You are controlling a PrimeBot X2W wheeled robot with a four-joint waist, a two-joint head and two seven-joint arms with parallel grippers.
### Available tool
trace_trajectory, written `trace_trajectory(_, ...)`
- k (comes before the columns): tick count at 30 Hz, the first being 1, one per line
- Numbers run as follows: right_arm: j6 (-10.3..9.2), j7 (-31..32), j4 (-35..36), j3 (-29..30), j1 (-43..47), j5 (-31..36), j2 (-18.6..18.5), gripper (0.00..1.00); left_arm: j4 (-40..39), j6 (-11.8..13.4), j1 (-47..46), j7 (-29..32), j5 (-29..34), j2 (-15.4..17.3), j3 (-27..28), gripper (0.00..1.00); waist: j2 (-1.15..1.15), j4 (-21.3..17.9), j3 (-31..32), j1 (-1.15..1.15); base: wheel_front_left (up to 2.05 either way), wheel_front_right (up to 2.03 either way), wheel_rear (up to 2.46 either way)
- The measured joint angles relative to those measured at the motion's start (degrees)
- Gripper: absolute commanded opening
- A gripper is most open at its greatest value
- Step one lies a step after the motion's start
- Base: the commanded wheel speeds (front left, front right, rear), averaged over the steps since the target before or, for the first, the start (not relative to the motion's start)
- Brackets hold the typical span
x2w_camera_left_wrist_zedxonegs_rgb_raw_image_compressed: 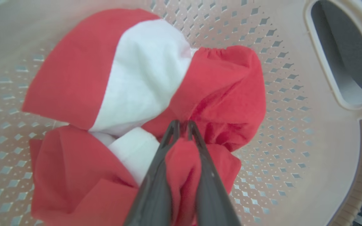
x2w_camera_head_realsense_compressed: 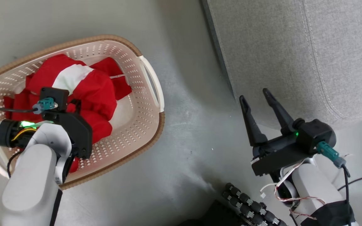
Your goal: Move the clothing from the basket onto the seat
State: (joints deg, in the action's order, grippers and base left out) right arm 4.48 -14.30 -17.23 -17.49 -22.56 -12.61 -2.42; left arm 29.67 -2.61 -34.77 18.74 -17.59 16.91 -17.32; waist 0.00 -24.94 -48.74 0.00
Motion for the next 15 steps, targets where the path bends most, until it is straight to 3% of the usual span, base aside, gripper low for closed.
trace_trajectory(15, 0.0, 0.0, -2.5, 5.4, -0.2, 0.5, -1.4, 1.0, -0.3, -2.0, 1.7, -5.1, -3.9, -5.6, -1.0, 0.0, 0.0, 5.4, 5.2, 0.0, 0.0, 0.0, 0.0)
